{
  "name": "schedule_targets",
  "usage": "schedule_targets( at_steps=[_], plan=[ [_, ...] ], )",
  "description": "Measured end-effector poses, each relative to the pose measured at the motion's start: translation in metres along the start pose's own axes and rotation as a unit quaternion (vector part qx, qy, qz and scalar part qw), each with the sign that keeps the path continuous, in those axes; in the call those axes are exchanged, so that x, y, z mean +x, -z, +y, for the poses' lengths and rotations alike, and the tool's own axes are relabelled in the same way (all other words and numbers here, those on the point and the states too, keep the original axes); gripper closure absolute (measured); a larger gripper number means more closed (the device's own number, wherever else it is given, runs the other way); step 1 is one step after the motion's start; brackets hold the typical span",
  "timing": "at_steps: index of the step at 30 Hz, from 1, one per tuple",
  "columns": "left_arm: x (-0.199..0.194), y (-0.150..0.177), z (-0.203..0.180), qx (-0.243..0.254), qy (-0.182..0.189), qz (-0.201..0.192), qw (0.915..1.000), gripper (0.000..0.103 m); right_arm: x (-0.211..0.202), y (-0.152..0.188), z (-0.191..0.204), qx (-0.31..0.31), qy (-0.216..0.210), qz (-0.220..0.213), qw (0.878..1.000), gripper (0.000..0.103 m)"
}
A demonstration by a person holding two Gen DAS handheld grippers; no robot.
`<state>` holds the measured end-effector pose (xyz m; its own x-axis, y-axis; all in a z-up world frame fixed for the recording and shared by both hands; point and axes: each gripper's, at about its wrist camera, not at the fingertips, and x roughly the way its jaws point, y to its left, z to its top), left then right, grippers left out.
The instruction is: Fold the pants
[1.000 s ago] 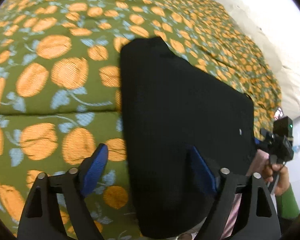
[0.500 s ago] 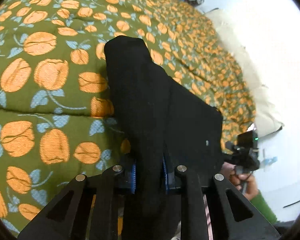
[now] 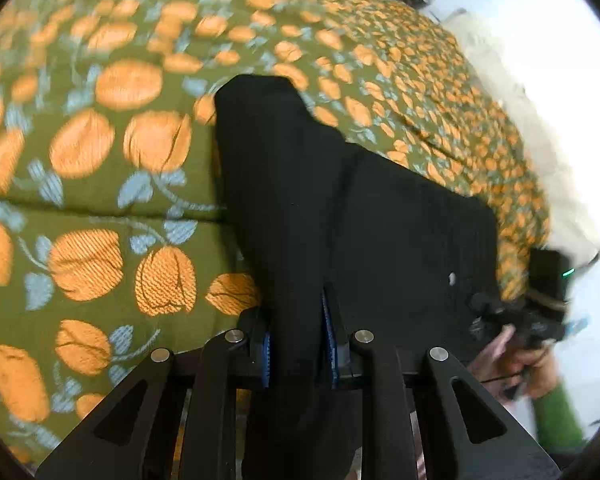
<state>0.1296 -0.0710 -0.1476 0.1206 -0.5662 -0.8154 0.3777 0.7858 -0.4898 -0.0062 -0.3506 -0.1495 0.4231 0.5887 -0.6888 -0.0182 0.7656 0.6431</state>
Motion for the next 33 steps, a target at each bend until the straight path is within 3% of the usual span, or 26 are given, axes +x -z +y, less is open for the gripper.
schedule_targets(
  at_steps=[5,9,11,12,13,14,15,16,17,18,19,20,21,23,25,28,29,33],
  plan=[
    [-0.048,-0.018,-0.041,0.073,-0.021,-0.057,0.9955,0.084,-0.026,-0.022,0.050,-0.058,-0.008,-0.039,0.998,0.066],
    [-0.084,-0.066,-0.040,0.080,-0.029,-0.125,0.9885,0.084,-0.039,-0.076,0.071,-0.089,-0.011,-0.090,0.992,0.066],
    [-0.081,-0.086,-0.039,0.089,-0.049,-0.143,0.9844,0.078,-0.033,-0.102,0.069,-0.089,-0.006,-0.102,0.991,0.063],
    [-0.074,-0.094,-0.036,0.099,-0.076,-0.145,0.9814,0.071,-0.023,-0.116,0.062,-0.082,0.010,-0.097,0.992,0.057],
    [-0.061,-0.100,-0.029,0.102,-0.128,-0.145,0.9758,0.059,-0.014,-0.125,0.055,-0.077,0.042,-0.093,0.992,0.049],
    [-0.046,-0.100,-0.022,0.098,-0.188,-0.141,0.9671,0.055,-0.005,-0.126,0.046,-0.074,0.097,-0.089,0.989,0.037],
    [-0.036,-0.097,-0.018,0.096,-0.233,-0.136,0.9580,0.055,0.004,-0.125,0.033,-0.068,0.168,-0.077,0.980,0.036],
    [-0.029,-0.088,-0.012,0.097,-0.269,-0.127,0.9499,0.053,0.006,-0.122,0.029,-0.060,0.198,-0.070,0.976,0.036],
    [-0.027,-0.079,-0.009,0.098,-0.276,-0.122,0.9483,0.048,0.002,-0.110,0.021,-0.042,0.233,-0.069,0.969,0.036],
    [-0.030,-0.064,-0.005,0.094,-0.268,-0.127,0.9502,0.043,-0.006,-0.097,0.020,-0.031,0.241,-0.080,0.967,0.036],
    [-0.035,-0.047,-0.003,0.087,-0.266,-0.139,0.9498,0.030,-0.015,-0.083,0.021,-0.025,0.245,-0.094,0.965,0.034],
    [-0.039,-0.033,-0.003,0.082,-0.271,-0.153,0.9468,0.019,-0.026,-0.069,0.027,-0.023,0.260,-0.109,0.959,0.021],
    [-0.044,-0.017,-0.005,0.076,-0.277,-0.174,0.9418,0.016,-0.035,-0.055,0.035,-0.023,0.281,-0.124,0.951,0.000],
    [-0.054,0.011,-0.014,0.065,-0.284,-0.207,0.9341,0.009,-0.046,-0.029,0.052,-0.023,0.310,-0.153,0.938,0.000],
    [-0.059,0.022,-0.020,0.051,-0.280,-0.205,0.9363,0.009,-0.047,-0.015,0.065,-0.014,0.319,-0.159,0.934,0.000],
    [-0.064,0.029,-0.033,0.027,-0.226,-0.180,0.9569,0.009,-0.041,0.006,0.089,-0.005,0.335,-0.156,0.929,0.000],
    [-0.066,0.030,-0.038,0.022,-0.222,-0.176,0.9588,0.009,-0.039,0.013,0.096,-0.008,0.342,-0.159,0.926,0.000],
    [-0.078,0.030,-0.067,0.038,-0.255,-0.181,0.9491,0.009,-0.035,0.031,0.137,-0.038,0.334,-0.159,0.928,0.000]
  ],
)
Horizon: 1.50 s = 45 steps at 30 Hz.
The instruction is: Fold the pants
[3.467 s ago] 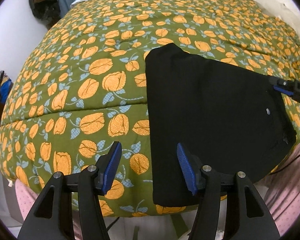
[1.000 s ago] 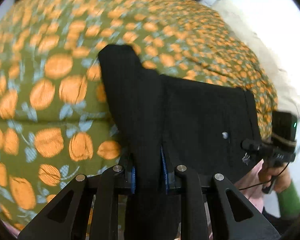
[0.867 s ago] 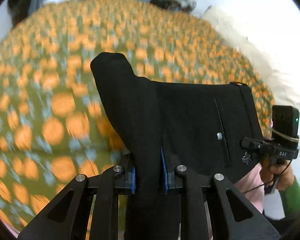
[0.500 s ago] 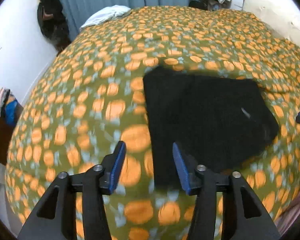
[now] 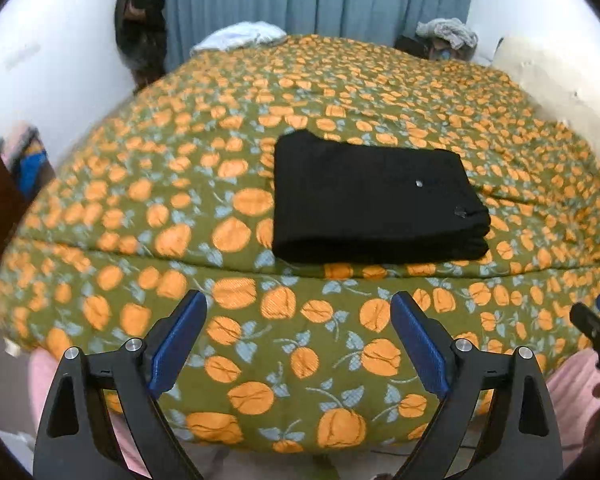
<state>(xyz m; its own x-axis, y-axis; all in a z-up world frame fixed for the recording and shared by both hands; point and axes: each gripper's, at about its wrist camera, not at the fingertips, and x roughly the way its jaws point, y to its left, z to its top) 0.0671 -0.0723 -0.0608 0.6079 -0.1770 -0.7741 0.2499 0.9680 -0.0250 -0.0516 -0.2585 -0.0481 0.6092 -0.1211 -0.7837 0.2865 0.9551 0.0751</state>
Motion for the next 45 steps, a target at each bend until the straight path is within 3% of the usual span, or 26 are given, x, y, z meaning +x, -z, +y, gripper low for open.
schedule_targets(
  at_steps=[5,14,39,45],
  plan=[
    [-0.016,-0.009,-0.007,0.029,-0.020,-0.014,0.9993,0.009,-0.013,-0.005,0.030,-0.054,-0.008,-0.011,0.998,0.000],
    [-0.022,-0.003,-0.009,0.044,-0.031,0.010,0.9985,0.009,-0.019,-0.014,0.037,-0.046,0.014,-0.007,0.999,0.000],
    [-0.038,0.005,-0.021,0.064,-0.009,0.004,0.9979,0.009,-0.032,-0.001,0.046,-0.055,0.015,-0.010,0.998,0.000],
    [-0.043,0.008,-0.019,0.053,0.013,0.005,0.9985,0.006,-0.039,0.005,0.051,-0.057,0.013,-0.014,0.998,0.000]
  ],
)
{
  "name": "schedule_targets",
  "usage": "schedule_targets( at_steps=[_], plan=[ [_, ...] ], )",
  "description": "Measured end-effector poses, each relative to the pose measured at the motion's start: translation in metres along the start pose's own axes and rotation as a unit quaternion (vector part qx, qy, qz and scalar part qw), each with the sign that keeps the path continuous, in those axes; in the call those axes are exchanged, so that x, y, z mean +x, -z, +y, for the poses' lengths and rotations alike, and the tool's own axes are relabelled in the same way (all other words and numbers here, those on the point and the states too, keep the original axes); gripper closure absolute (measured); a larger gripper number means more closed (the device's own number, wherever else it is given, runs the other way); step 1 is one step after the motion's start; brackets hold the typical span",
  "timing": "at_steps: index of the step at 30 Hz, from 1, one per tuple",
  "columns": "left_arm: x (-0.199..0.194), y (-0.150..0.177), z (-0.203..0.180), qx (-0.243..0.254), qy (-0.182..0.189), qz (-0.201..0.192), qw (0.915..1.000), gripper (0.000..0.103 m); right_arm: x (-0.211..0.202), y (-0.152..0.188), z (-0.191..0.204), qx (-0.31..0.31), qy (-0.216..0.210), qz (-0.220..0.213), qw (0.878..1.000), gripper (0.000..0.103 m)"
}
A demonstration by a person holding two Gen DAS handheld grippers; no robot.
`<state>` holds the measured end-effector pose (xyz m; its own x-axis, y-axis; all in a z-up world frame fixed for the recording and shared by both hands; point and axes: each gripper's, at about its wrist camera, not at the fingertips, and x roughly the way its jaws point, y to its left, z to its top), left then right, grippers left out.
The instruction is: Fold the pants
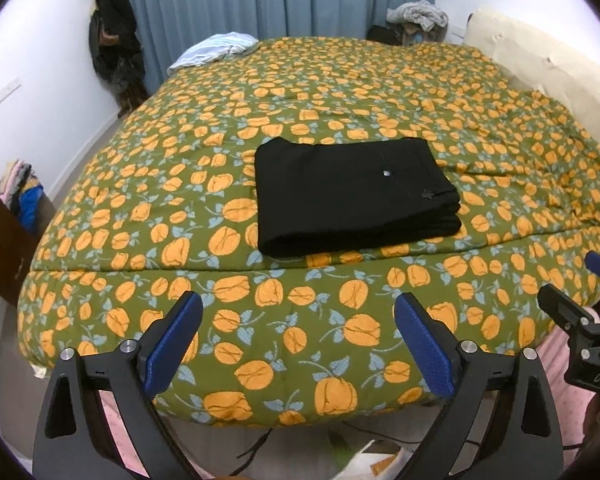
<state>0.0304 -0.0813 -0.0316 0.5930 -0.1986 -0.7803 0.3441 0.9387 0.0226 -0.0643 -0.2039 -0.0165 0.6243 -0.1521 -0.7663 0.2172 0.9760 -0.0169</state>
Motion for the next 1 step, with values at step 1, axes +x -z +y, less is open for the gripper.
schedule_targets(
  at_steps=[1],
  plan=[
    [-0.0014,0.0004,-0.0005,0.001,-0.002,-0.002,1.0000,0.006,-0.0015,0.0004,0.0006,-0.001,0.000,-0.001,1.000,0.000]
  ],
)
